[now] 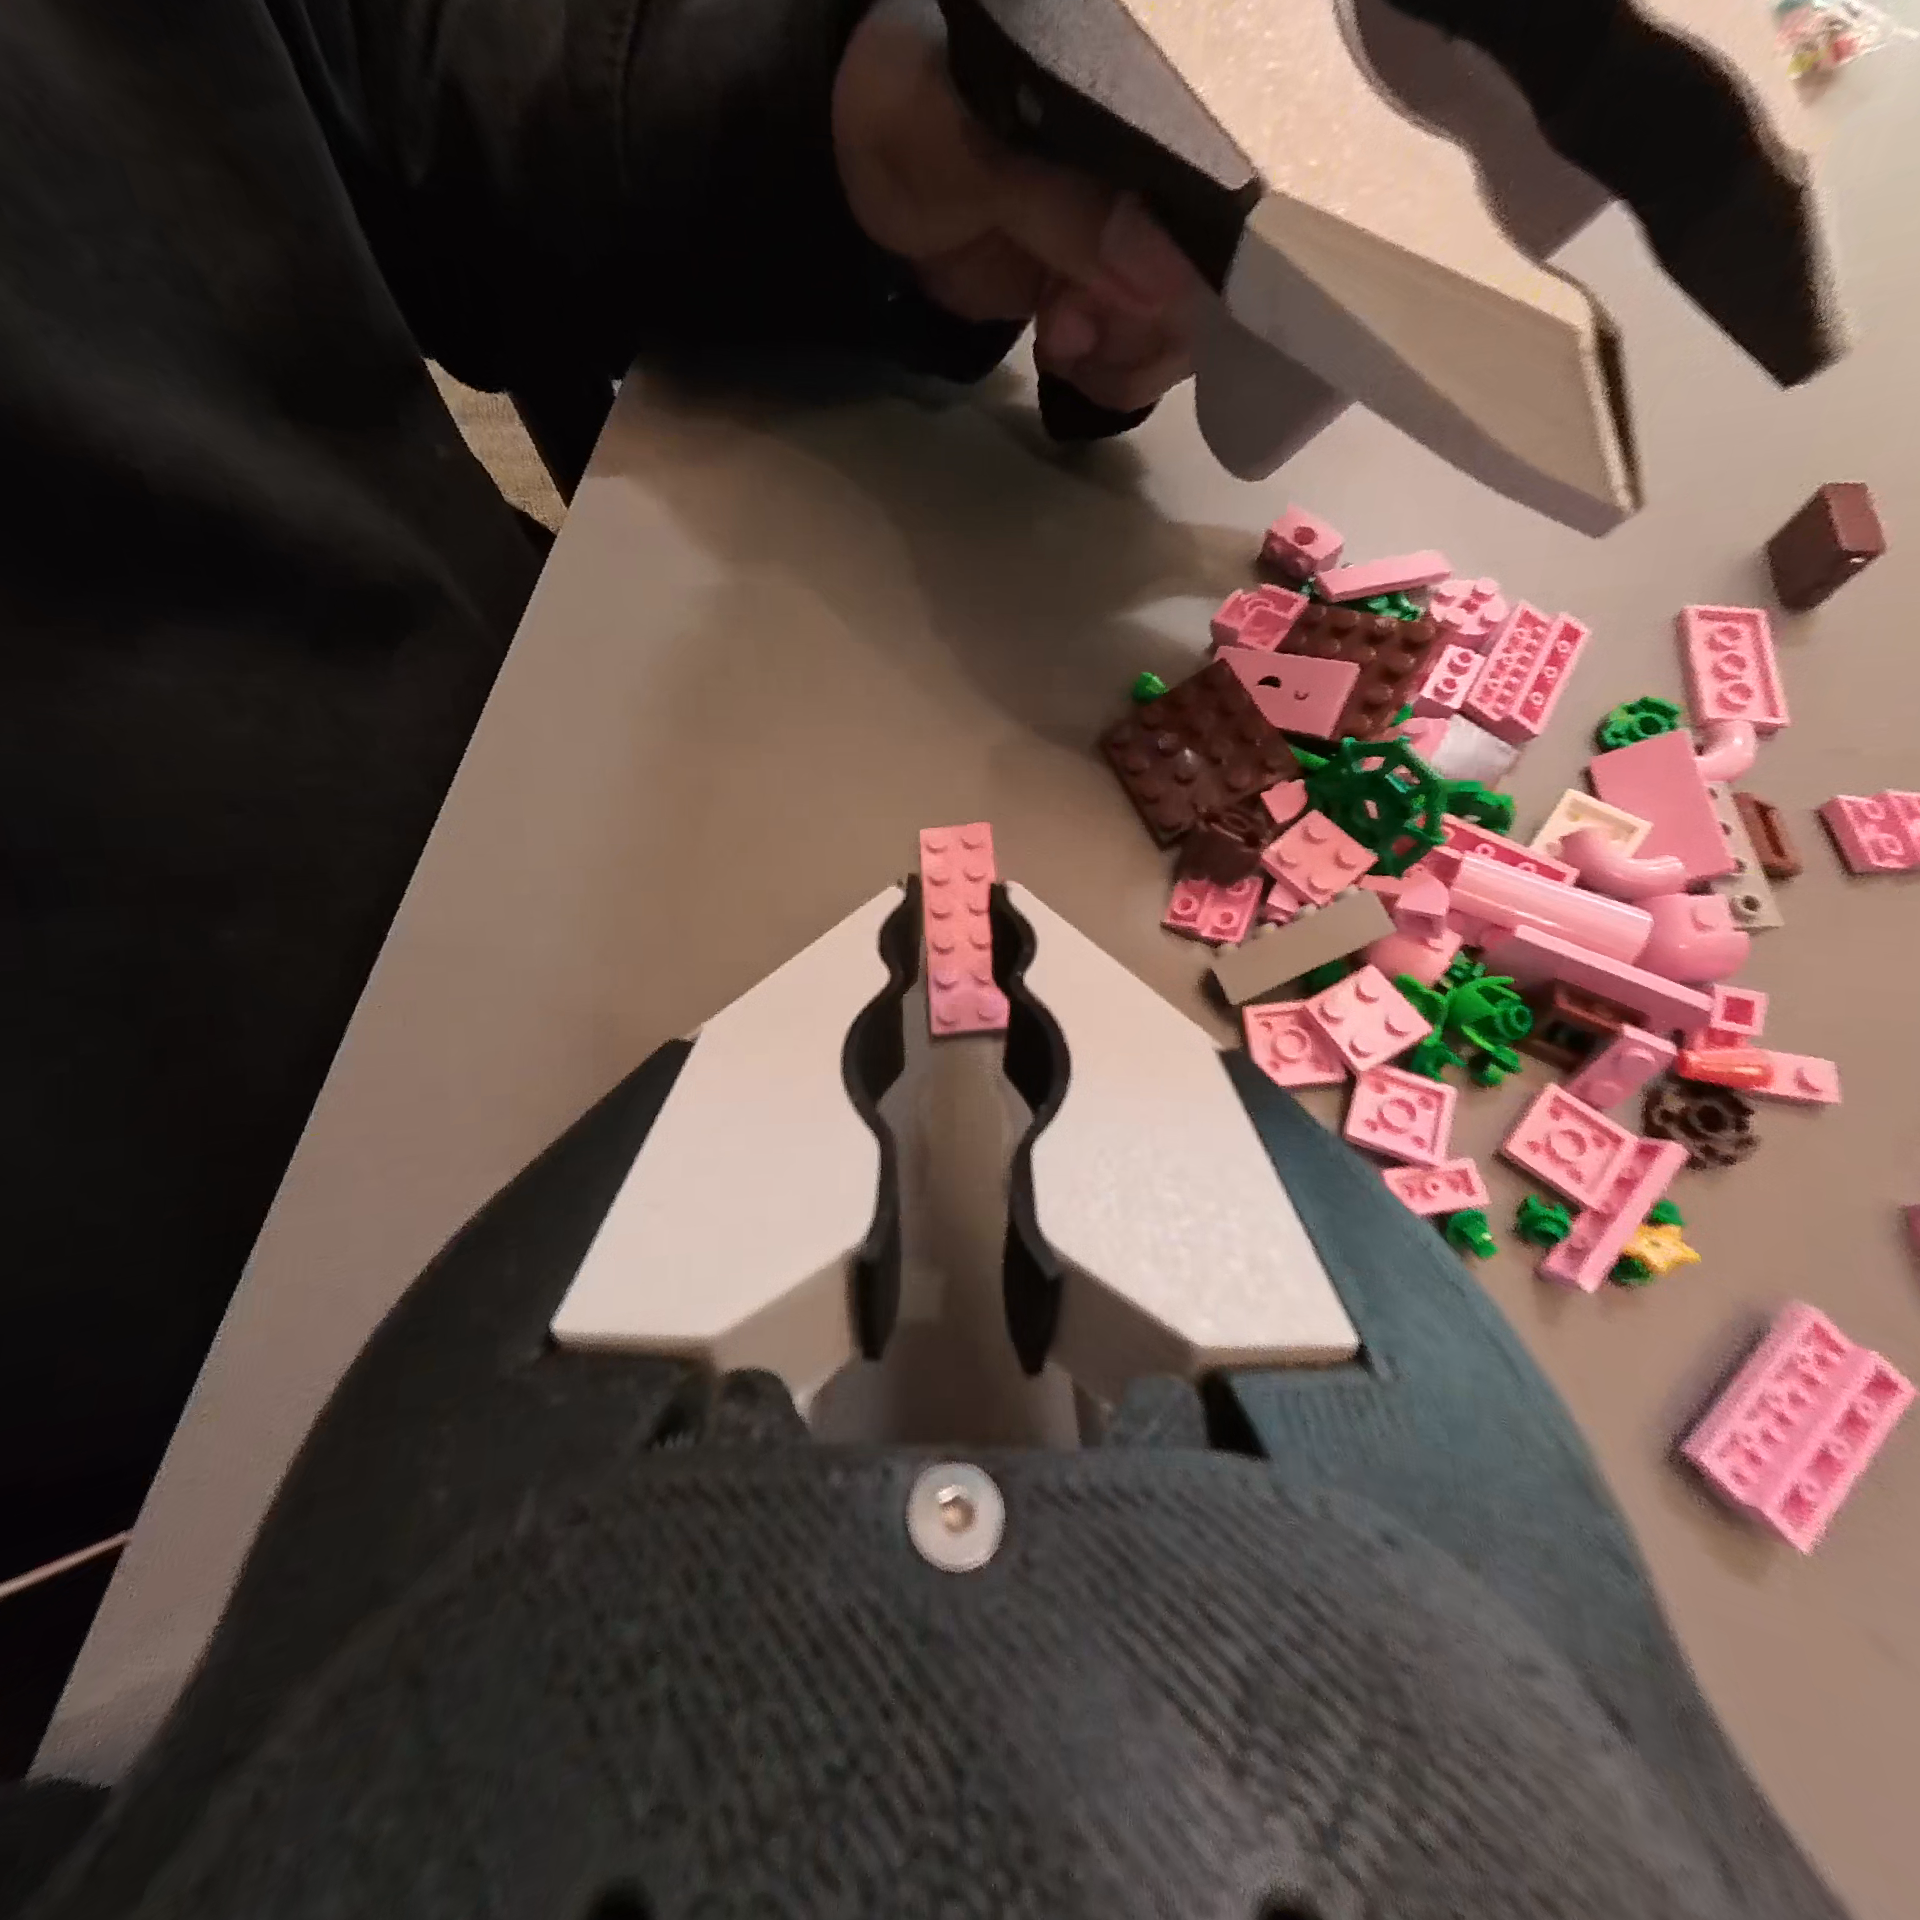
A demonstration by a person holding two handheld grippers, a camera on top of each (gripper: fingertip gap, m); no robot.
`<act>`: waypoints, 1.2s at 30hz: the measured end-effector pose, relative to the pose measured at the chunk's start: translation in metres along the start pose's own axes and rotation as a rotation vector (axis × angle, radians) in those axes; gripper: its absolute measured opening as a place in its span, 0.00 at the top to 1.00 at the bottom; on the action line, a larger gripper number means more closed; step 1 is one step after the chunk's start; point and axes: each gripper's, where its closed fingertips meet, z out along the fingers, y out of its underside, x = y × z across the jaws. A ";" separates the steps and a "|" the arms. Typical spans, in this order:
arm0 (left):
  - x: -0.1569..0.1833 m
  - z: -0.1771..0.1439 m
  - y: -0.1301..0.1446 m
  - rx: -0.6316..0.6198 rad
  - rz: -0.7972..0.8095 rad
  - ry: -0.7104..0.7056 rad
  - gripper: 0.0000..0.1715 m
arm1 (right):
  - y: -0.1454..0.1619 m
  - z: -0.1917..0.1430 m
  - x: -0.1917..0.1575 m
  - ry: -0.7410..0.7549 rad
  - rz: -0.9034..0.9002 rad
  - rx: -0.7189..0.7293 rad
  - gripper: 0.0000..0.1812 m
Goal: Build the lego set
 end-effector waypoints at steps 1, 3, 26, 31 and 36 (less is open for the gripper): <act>0.000 0.000 0.000 0.000 0.001 0.000 0.83 | 0.000 -0.002 0.002 0.005 0.005 0.003 0.94; 0.000 0.000 0.000 0.001 0.004 0.000 0.83 | 0.002 -0.005 0.004 0.015 0.010 0.000 0.94; 0.001 0.000 0.001 -0.004 0.009 0.001 0.84 | 0.016 0.000 -0.001 -0.023 0.034 -0.068 0.86; 0.001 0.001 0.001 -0.006 0.007 0.001 0.84 | 0.020 0.003 0.001 -0.008 0.034 -0.100 0.88; 0.001 0.000 0.001 -0.007 0.008 0.001 0.84 | 0.021 0.003 0.002 -0.001 0.035 -0.101 0.90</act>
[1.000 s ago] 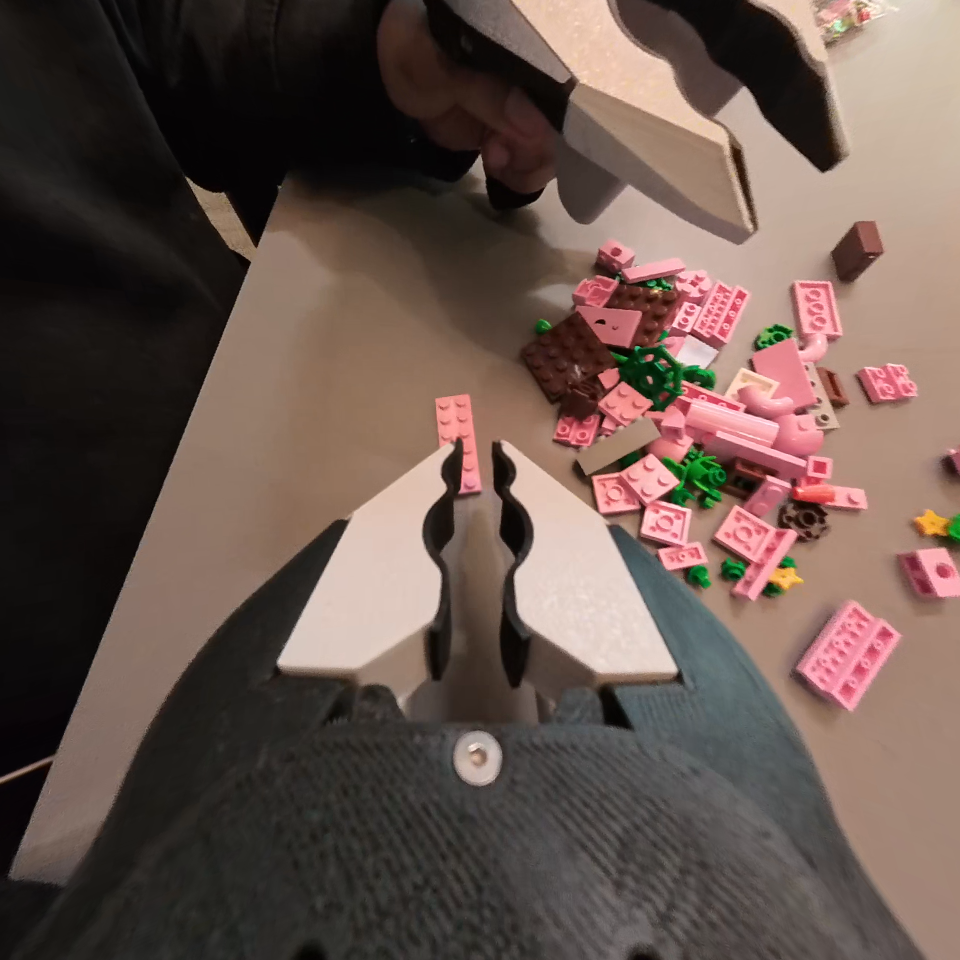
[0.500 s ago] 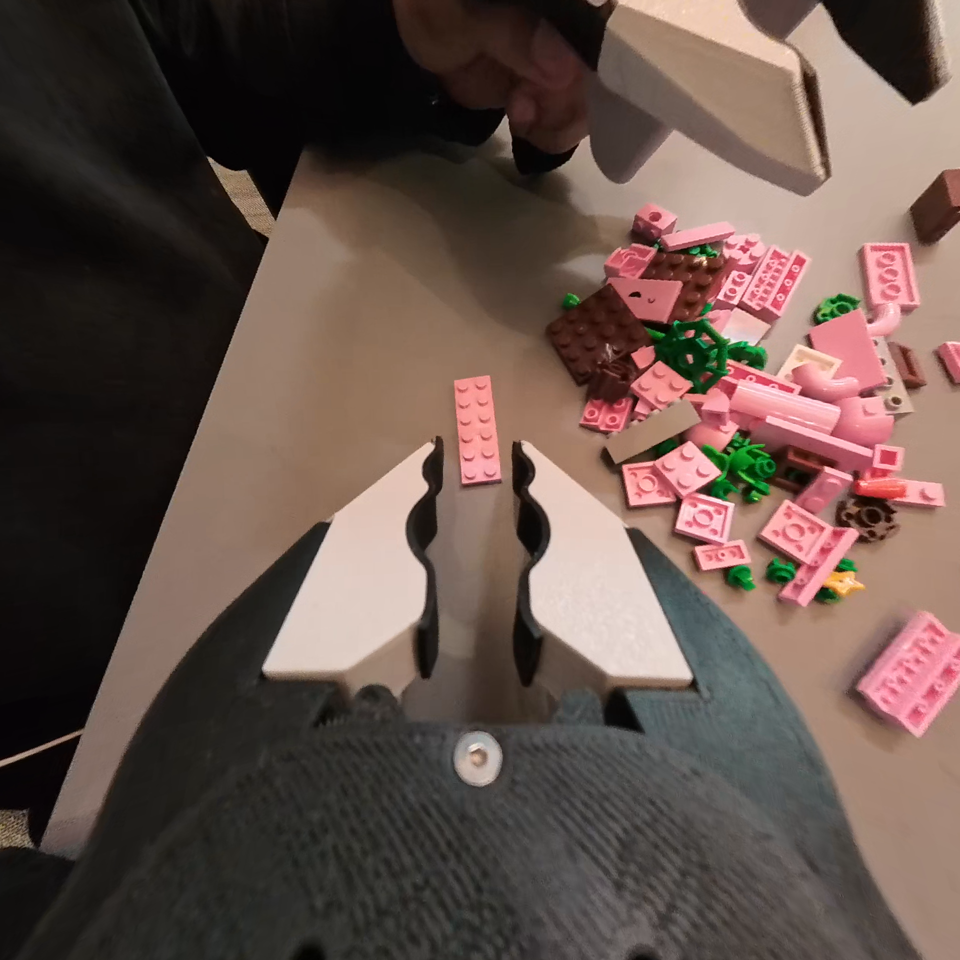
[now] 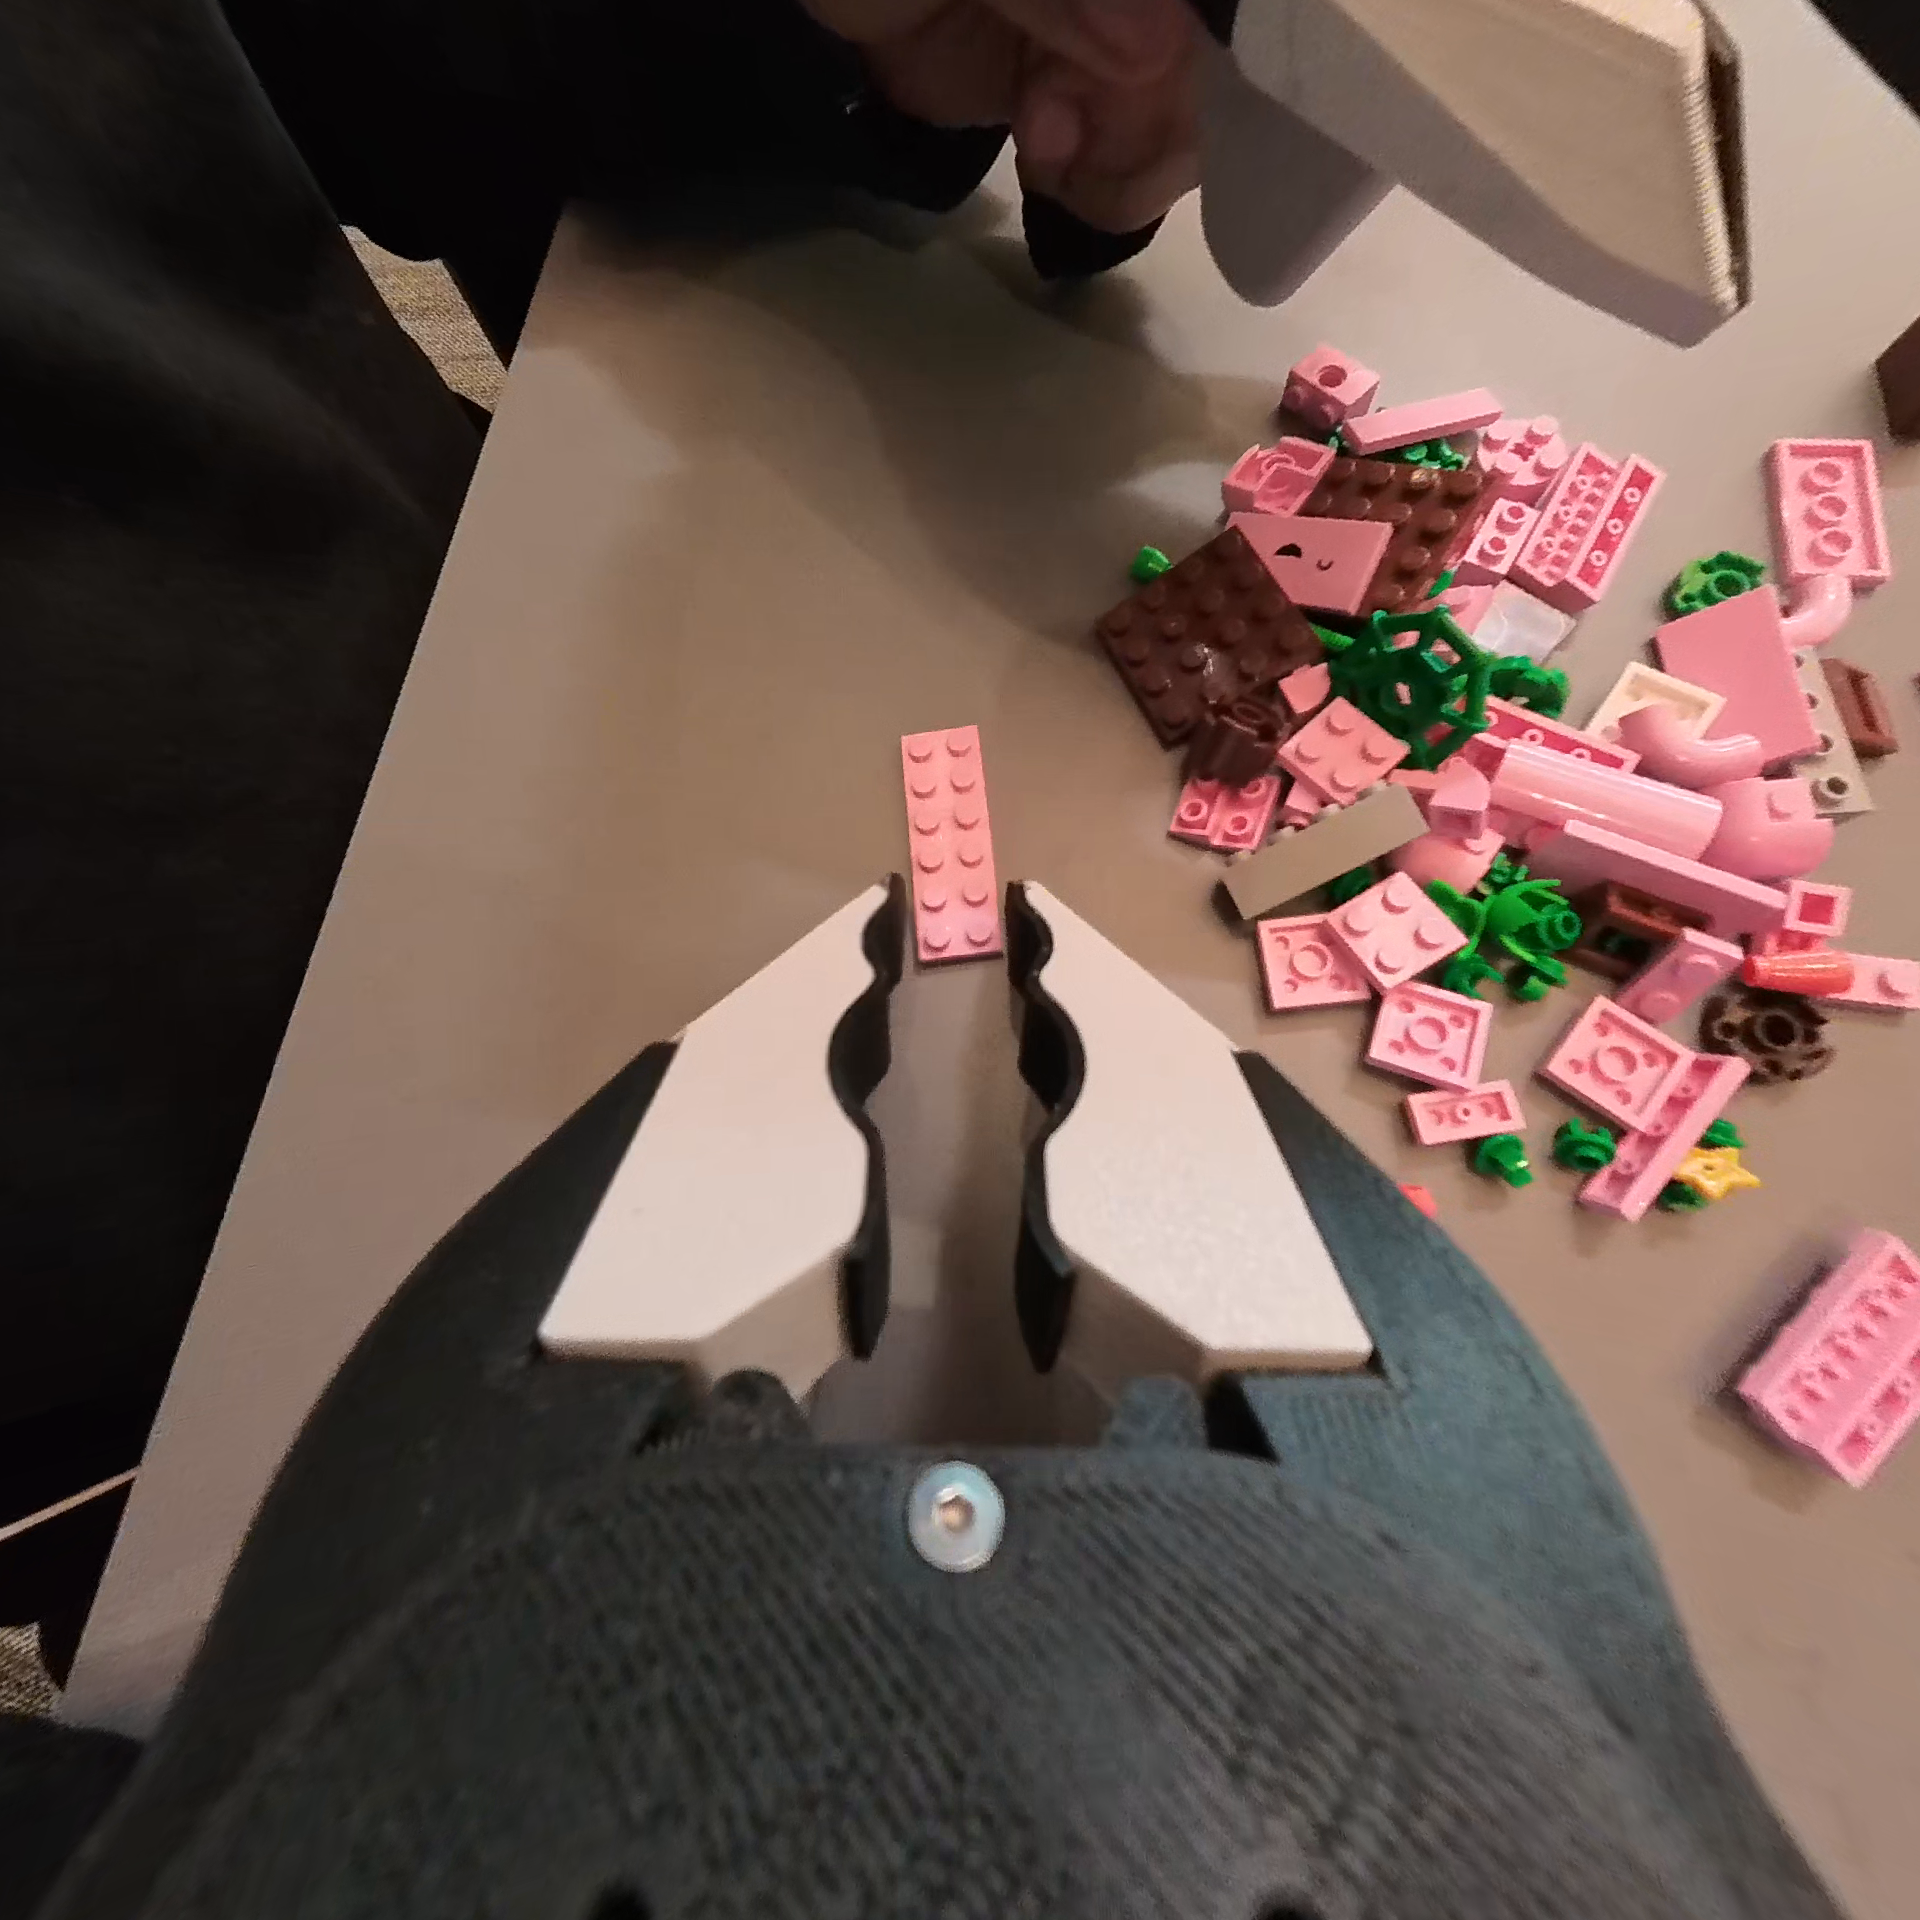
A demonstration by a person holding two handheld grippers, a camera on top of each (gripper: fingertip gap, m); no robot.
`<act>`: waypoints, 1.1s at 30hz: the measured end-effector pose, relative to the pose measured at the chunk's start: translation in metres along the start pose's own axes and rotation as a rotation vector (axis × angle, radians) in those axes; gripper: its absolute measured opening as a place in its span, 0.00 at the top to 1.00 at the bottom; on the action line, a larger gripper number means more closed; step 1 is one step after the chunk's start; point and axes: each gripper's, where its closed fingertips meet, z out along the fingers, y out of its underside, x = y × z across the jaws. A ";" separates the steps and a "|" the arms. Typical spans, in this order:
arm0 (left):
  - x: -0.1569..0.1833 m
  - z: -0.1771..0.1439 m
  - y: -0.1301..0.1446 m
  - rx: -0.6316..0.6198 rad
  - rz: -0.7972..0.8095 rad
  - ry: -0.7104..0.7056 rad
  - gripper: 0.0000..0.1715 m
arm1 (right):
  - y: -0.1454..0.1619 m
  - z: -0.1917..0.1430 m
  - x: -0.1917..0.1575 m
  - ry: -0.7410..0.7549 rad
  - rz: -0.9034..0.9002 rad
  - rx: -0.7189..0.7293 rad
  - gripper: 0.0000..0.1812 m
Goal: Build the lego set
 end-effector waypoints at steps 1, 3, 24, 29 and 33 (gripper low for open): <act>0.000 0.000 0.000 0.000 0.000 0.000 0.84 | 0.000 0.000 0.000 0.000 0.000 0.000 0.90; 0.000 0.000 0.000 0.000 0.001 0.000 0.84 | 0.000 0.000 0.000 0.000 0.000 -0.001 0.91; 0.108 -0.030 0.043 -0.241 0.209 0.616 0.91 | -0.010 -0.001 -0.004 -0.011 -0.032 0.053 0.91; 0.114 -0.027 0.058 -0.325 0.288 0.609 0.90 | -0.012 -0.002 -0.002 0.005 -0.036 0.064 0.94; 0.113 -0.023 0.064 -0.356 0.313 0.582 0.94 | -0.010 0.001 -0.001 0.011 -0.032 0.044 0.95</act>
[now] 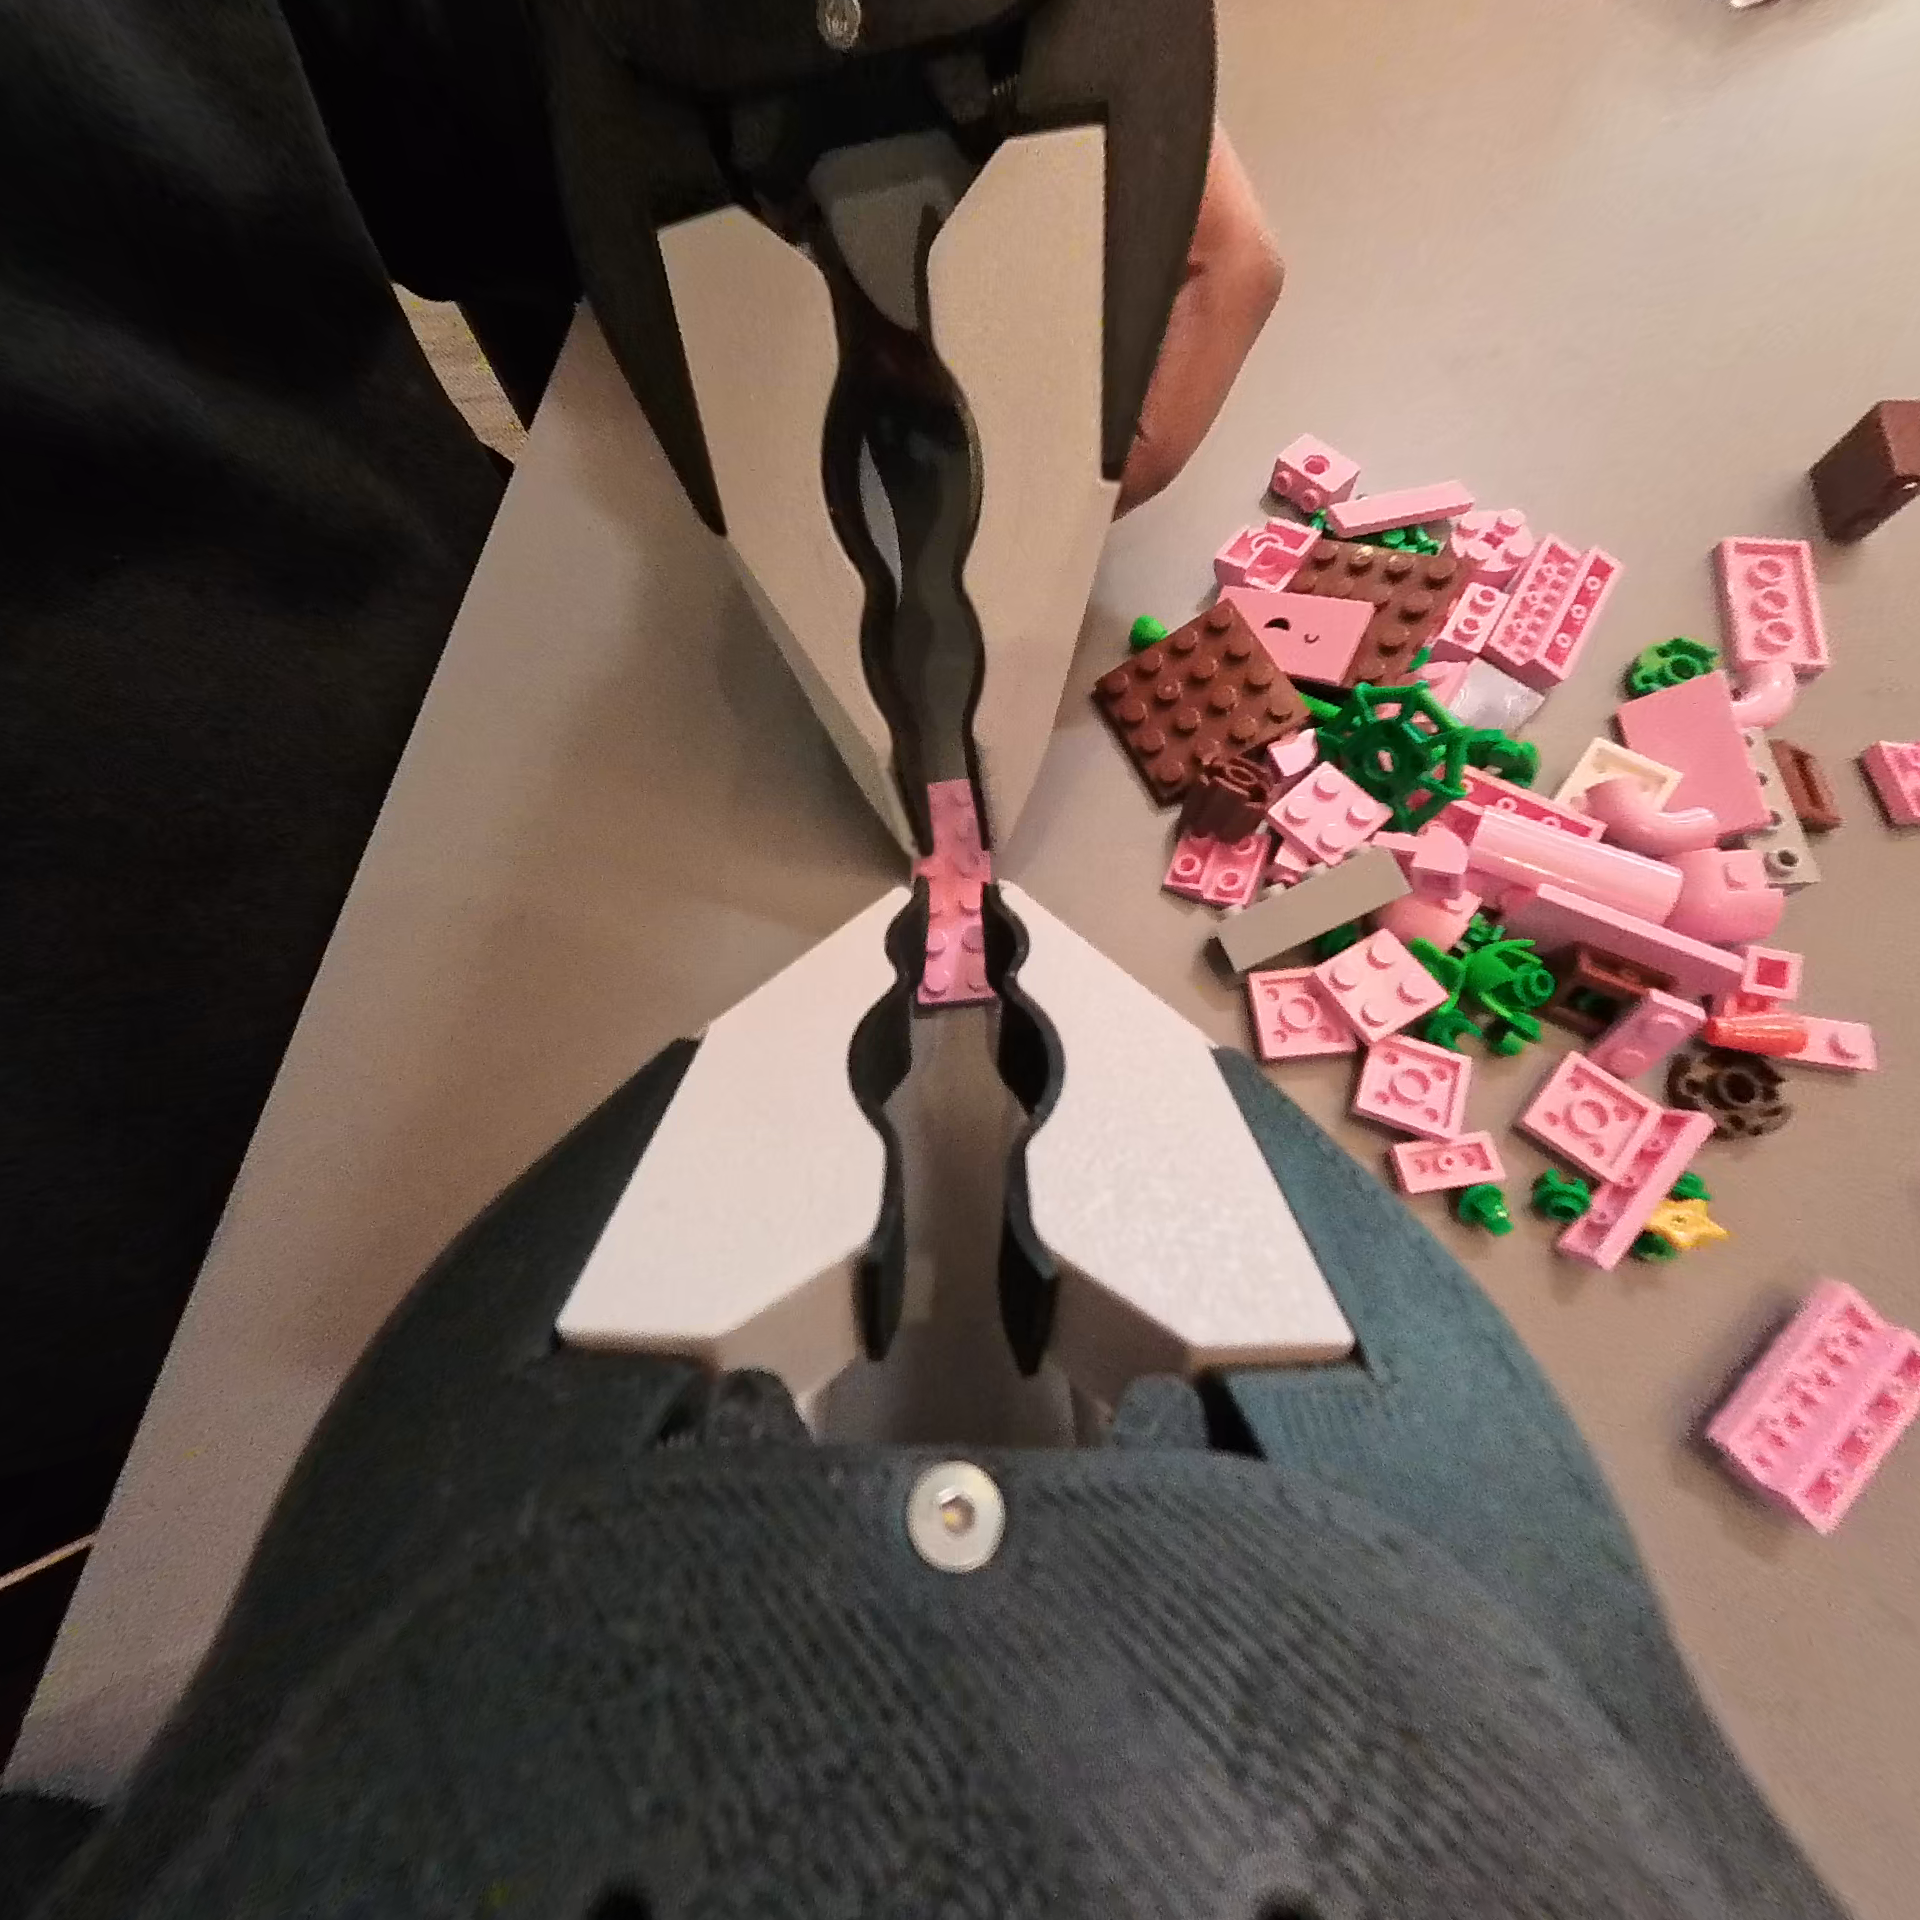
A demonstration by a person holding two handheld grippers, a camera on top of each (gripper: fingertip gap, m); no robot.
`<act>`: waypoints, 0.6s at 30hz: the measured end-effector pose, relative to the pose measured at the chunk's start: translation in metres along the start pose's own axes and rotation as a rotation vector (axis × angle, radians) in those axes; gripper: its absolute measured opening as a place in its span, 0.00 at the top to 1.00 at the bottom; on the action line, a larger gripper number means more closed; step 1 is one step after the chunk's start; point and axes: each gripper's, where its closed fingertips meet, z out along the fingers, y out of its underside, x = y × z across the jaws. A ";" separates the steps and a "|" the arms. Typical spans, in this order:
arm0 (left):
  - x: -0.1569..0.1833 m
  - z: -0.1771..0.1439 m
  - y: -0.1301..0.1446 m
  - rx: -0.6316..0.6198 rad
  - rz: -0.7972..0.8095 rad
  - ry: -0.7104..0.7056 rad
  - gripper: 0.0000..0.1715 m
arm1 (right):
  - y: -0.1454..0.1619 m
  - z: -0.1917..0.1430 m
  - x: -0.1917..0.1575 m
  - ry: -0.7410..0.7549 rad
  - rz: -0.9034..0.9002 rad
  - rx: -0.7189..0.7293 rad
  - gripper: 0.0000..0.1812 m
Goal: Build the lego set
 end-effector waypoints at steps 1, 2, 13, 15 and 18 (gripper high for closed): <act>0.000 0.000 0.000 0.001 -0.005 0.001 0.96 | 0.001 0.001 0.000 0.002 -0.002 -0.012 0.95; -0.001 0.000 0.000 0.003 -0.008 0.002 0.97 | 0.003 0.003 0.000 0.004 -0.004 -0.024 0.96; 0.000 0.001 0.001 -0.013 -0.004 0.005 1.00 | 0.003 0.003 0.000 0.005 -0.006 -0.028 0.97; 0.000 0.001 0.001 -0.013 -0.005 0.006 1.00 | 0.003 0.003 0.000 0.004 -0.003 -0.028 0.97; 0.000 0.001 0.001 -0.013 -0.012 0.012 1.00 | 0.003 0.003 0.000 0.000 0.010 -0.029 0.96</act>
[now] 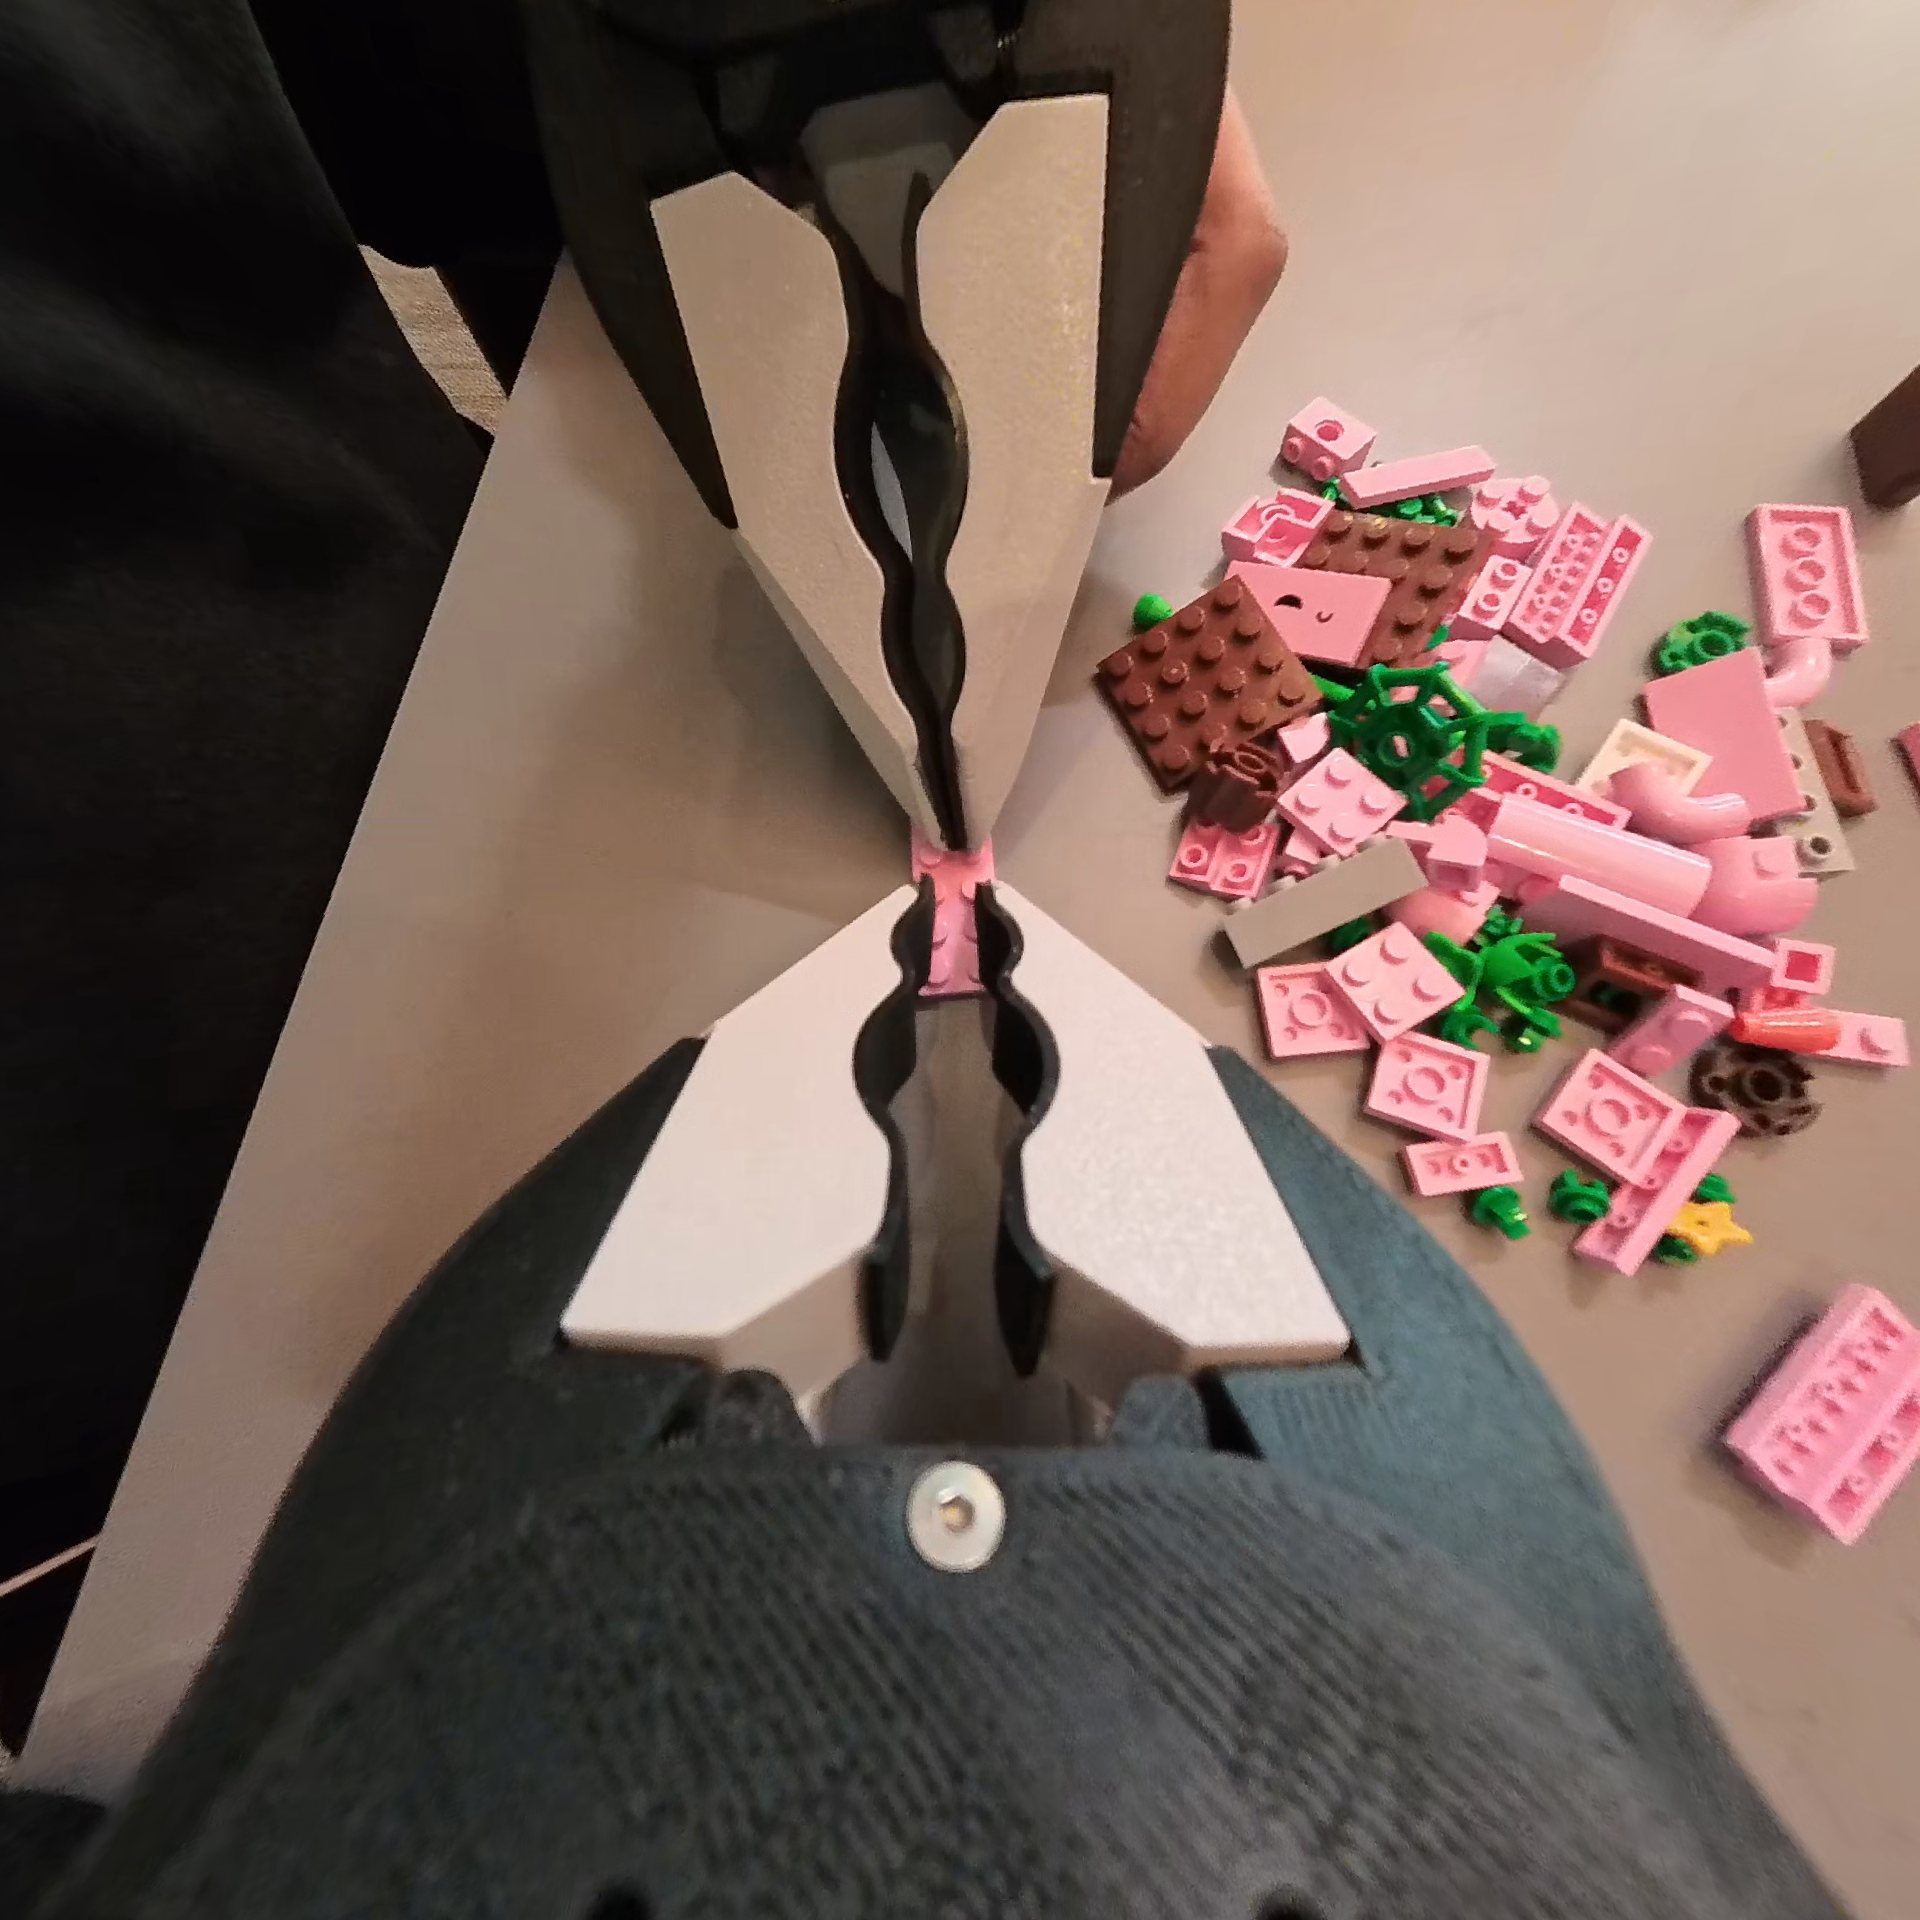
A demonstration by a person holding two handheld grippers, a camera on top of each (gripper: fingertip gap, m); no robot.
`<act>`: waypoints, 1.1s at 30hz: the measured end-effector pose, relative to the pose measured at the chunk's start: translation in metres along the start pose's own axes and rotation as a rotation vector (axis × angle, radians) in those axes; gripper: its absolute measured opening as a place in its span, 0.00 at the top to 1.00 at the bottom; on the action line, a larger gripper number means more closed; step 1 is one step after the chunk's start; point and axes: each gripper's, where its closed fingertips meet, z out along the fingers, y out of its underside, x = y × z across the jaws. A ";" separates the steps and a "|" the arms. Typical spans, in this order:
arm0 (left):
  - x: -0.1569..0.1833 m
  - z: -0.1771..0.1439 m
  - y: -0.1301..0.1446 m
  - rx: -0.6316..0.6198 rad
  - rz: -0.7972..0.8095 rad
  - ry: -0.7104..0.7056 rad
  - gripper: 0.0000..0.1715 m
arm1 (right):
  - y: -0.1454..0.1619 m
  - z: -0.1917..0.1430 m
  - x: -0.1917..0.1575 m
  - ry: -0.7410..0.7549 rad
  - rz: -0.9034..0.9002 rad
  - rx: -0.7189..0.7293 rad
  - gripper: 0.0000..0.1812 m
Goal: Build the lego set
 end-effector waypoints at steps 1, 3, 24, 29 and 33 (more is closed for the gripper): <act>0.000 0.000 0.000 0.000 -0.003 0.003 1.00 | 0.000 0.000 0.000 0.000 0.001 0.000 0.96; 0.000 0.000 0.000 0.000 -0.006 0.006 1.00 | 0.000 0.000 0.000 0.000 0.002 0.000 0.96; 0.000 0.000 0.000 0.001 -0.030 0.030 1.00 | 0.001 0.000 0.002 0.002 0.027 -0.004 0.94; 0.000 0.000 0.000 0.001 -0.035 0.034 1.00 | 0.001 0.000 0.002 0.002 0.027 -0.004 0.94; 0.000 0.000 0.000 0.001 -0.037 0.035 1.00 | 0.001 0.000 0.003 0.002 0.027 -0.004 0.94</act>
